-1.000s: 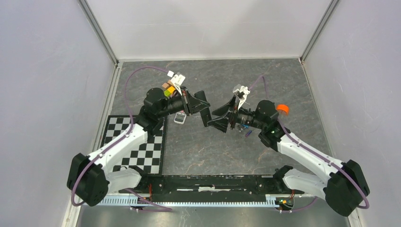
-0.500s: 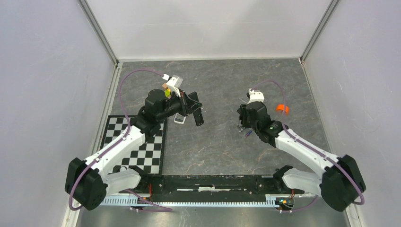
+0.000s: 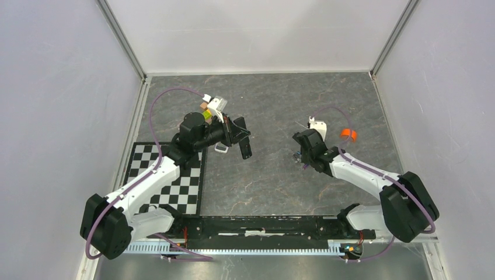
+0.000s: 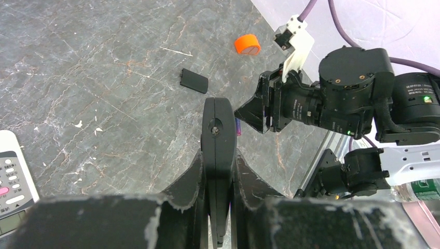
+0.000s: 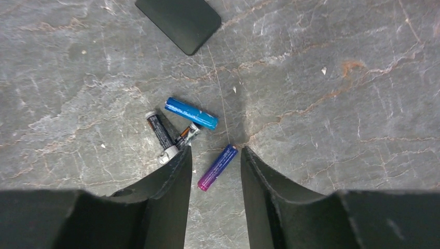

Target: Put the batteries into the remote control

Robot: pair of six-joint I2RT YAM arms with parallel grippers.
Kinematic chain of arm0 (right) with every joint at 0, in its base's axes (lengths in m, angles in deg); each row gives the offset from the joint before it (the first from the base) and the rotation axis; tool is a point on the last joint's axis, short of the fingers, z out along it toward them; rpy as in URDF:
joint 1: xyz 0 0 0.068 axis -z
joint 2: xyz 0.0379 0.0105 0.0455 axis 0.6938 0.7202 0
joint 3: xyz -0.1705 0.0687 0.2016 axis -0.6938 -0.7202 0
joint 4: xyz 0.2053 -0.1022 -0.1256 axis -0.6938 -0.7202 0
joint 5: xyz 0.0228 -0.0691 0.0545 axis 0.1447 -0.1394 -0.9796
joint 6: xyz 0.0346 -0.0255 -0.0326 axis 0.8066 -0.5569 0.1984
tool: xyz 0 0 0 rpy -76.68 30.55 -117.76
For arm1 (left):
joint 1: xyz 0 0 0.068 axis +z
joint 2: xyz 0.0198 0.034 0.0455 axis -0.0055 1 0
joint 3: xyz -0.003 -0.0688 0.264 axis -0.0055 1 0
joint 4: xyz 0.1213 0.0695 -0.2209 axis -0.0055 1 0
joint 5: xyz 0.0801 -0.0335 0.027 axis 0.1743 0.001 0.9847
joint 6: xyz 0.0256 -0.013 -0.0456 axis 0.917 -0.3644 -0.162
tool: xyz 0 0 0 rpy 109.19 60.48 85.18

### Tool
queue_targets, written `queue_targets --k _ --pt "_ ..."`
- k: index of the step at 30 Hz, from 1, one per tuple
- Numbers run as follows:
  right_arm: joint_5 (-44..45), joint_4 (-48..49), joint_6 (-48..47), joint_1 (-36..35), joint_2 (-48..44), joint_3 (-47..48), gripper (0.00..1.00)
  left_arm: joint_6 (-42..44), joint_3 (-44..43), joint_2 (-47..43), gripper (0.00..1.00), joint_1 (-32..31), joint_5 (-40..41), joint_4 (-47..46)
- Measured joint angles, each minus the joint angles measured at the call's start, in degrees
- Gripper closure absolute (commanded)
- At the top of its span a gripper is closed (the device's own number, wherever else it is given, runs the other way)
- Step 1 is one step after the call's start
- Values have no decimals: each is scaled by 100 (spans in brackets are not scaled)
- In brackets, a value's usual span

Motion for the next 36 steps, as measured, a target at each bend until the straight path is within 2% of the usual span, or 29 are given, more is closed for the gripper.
queue_targets --k 17,20,28,30,33,36 --pt "13 70 317 11 278 -428 61 0 26 0 98 0 -17 -28" --pt "-4 151 339 37 306 -433 65 0 26 0 98 0 -17 -28" --pt "-133 269 374 90 339 -437 83 0 26 0 98 0 -20 -28" --pt "-140 310 382 90 337 -455 83 0 26 0 98 0 -22 -28" --pt "-149 328 385 101 315 -474 69 0 26 0 98 0 -24 -28" --pt "-136 295 332 107 295 -479 67 0 26 0 98 0 -33 -28"
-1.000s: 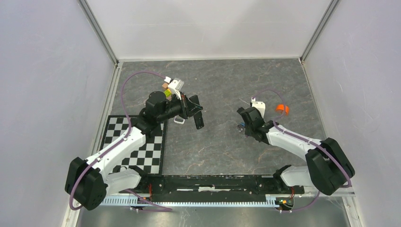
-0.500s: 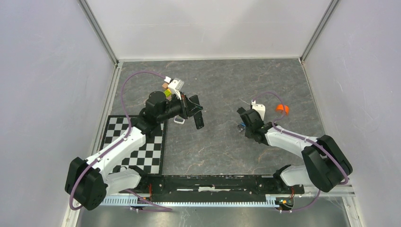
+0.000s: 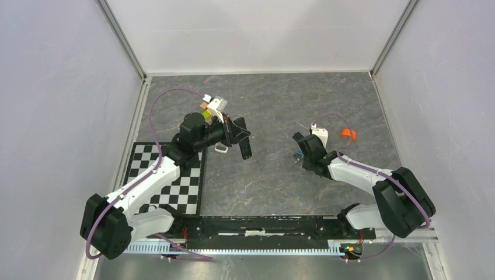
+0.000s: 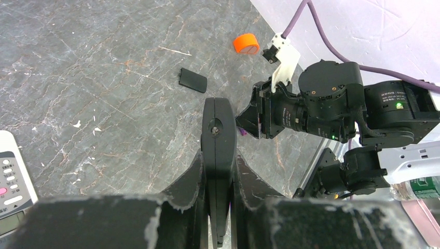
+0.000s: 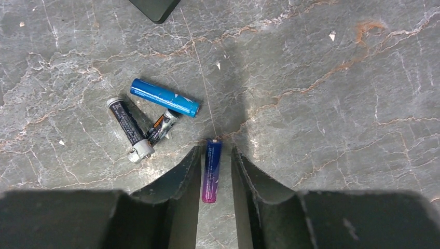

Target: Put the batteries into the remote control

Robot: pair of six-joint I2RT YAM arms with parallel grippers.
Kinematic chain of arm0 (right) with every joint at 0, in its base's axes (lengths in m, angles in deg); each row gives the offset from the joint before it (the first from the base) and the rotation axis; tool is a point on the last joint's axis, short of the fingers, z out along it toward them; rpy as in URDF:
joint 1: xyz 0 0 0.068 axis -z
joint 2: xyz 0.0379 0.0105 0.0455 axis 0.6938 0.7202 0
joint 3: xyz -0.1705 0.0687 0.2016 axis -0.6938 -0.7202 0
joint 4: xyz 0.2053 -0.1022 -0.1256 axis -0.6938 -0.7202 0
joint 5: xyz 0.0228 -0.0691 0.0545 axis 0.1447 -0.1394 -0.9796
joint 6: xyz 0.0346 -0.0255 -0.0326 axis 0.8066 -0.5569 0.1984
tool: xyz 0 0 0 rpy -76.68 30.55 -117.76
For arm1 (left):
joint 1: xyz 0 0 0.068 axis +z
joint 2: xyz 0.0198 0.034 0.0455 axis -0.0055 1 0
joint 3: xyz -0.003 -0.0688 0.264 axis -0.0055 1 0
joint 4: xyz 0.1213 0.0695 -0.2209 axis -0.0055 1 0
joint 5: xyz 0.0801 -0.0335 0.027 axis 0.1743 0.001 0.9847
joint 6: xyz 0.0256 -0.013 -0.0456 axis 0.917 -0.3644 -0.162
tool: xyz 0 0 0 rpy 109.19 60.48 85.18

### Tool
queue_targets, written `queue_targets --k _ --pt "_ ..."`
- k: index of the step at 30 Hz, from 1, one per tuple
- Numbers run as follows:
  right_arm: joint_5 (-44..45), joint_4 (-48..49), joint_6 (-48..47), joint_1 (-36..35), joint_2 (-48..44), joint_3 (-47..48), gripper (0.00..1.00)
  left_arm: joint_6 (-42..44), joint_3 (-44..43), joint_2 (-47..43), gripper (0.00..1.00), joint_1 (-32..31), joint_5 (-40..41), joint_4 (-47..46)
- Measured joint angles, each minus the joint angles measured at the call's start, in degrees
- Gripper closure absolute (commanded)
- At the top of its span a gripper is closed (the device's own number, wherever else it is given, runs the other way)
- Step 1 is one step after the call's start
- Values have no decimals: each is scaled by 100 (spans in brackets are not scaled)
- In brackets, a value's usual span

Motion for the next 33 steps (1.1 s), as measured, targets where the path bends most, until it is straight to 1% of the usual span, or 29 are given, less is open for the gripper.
queue_targets --k 5,8,13,18,21,29,33 --pt "-13 35 -20 11 -50 -59 70 -2 0 0 98 0 -46 -7" --pt "-48 157 20 17 -151 -181 80 -2 0 0 98 0 -87 -20" --pt "-125 422 105 90 -391 -452 94 -4 0 0 98 0 -131 -20" --pt "-173 529 107 155 -481 -531 98 -33 0 4 98 0 -254 -66" --pt "-170 542 48 160 -675 -643 98 -111 0 48 98 0 -330 -205" --pt "-256 608 -258 170 -1836 -640 99 -686 50 450 98 0 -601 -916" --pt "-664 846 -402 168 -2227 -533 100 -1104 68 715 98 0 -715 -1399"
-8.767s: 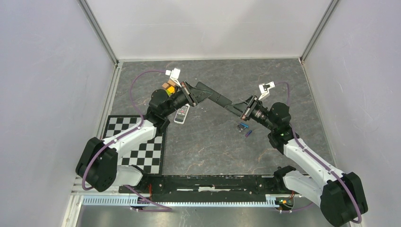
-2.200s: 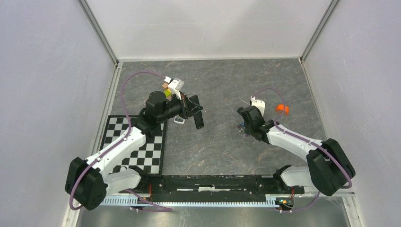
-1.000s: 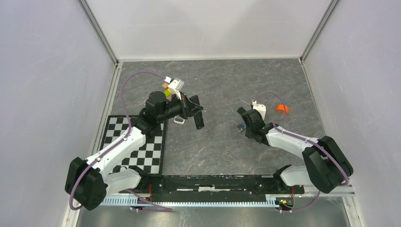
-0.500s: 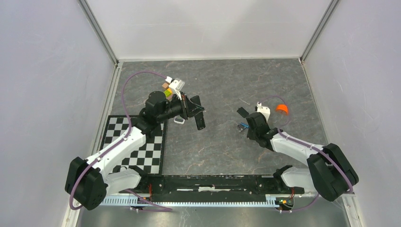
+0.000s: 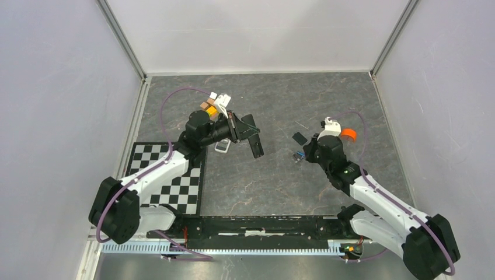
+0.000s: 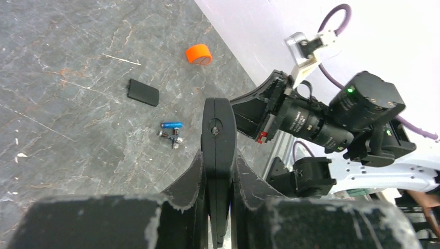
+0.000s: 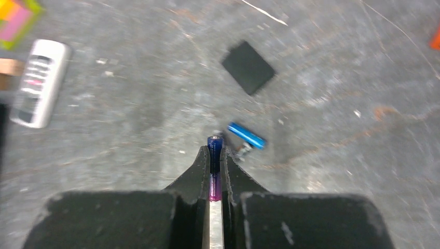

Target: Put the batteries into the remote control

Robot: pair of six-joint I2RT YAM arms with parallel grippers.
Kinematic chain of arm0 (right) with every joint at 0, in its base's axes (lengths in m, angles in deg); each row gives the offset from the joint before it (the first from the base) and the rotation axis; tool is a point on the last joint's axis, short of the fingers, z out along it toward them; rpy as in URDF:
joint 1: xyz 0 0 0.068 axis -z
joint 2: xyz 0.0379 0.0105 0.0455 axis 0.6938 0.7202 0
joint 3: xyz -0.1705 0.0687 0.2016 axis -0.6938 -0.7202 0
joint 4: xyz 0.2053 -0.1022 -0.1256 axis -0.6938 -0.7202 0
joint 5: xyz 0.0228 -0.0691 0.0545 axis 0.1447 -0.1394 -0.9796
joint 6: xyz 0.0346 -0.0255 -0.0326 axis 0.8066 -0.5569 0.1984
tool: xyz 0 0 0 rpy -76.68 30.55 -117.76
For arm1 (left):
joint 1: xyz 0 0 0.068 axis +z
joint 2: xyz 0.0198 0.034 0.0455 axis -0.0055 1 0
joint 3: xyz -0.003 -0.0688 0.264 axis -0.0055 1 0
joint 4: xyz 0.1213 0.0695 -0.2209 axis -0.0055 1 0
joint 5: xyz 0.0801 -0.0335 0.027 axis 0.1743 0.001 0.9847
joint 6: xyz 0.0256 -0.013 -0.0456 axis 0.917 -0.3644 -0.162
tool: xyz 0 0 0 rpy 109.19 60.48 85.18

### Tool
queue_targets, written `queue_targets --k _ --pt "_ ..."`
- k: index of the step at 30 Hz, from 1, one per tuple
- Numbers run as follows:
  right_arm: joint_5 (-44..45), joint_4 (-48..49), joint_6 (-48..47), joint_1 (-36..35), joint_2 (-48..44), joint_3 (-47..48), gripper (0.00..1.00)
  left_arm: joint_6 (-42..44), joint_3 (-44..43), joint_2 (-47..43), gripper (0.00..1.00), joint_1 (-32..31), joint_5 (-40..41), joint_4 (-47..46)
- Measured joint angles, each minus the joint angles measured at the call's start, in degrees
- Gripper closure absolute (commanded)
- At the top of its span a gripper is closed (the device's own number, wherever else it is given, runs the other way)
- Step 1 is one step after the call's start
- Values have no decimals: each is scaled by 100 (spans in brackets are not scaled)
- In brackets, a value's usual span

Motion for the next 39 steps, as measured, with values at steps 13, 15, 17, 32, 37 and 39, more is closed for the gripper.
queue_targets --k 13,15,17,32,37,39 --pt "-2103 2208 -284 -546 -629 398 100 -1388 2 557 98 0 4 -852" --pt "-2297 2468 -304 -638 -623 404 100 -1593 2 605 98 0 0 -994" --pt "-2479 2693 -348 -741 -603 404 100 -1829 2 660 98 0 -11 -1182" --pt "-2806 3182 -848 -1329 -273 404 100 -2892 2 887 98 7 -251 -2337" --pt "-2640 3180 -979 -1449 -225 411 100 -2975 2 887 98 4 -278 -2433" --pt "-2564 3185 -1023 -1482 -223 413 100 -2999 2 890 98 7 -278 -2465"
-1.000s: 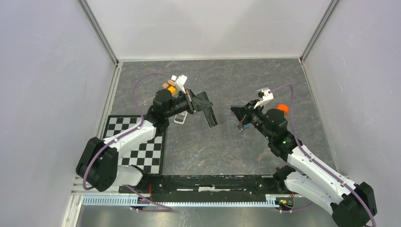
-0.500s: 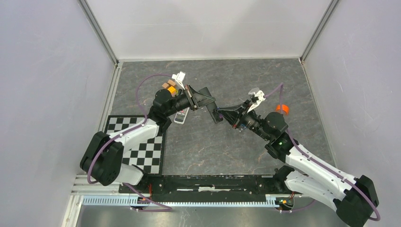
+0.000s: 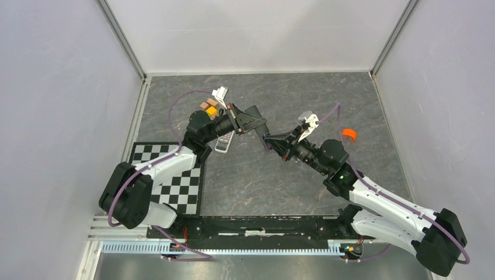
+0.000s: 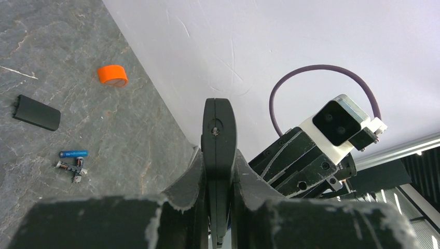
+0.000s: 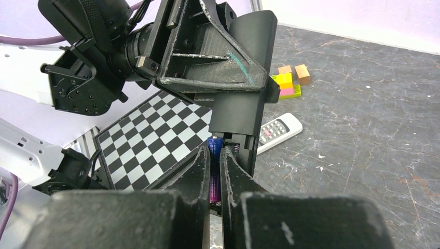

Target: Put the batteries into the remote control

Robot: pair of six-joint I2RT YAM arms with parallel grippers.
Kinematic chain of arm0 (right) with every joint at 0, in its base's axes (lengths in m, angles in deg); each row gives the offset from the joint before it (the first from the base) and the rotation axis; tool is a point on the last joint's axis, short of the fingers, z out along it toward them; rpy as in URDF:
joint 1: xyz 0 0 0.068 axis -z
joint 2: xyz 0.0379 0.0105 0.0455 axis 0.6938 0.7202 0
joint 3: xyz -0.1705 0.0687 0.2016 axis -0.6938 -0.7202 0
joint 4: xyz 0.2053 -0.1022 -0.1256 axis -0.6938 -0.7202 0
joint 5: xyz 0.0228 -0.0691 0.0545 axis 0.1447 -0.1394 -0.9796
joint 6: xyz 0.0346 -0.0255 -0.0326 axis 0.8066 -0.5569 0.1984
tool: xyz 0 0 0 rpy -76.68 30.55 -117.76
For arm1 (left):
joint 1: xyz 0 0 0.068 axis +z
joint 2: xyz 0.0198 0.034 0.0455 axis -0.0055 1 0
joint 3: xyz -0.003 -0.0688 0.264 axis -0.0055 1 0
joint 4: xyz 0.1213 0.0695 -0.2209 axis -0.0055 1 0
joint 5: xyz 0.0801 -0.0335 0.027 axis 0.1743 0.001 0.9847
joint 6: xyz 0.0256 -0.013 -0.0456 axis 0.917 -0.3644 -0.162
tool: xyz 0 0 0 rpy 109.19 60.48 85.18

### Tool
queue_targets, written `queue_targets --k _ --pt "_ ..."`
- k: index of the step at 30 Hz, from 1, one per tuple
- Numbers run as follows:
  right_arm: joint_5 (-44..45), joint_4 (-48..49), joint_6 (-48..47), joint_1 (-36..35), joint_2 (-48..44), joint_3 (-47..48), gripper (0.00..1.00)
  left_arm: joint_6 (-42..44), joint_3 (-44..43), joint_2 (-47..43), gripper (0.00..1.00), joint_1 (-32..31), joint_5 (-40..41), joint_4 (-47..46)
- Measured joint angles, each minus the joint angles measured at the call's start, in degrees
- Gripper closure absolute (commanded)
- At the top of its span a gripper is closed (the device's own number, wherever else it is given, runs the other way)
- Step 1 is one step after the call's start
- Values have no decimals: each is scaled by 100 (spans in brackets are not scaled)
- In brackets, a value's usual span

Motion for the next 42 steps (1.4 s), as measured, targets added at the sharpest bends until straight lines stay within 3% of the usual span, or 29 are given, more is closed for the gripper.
queue_targets --k 42 --pt "136 -212 -319 -72 111 74 100 -72 0 26 98 31 -22 -98"
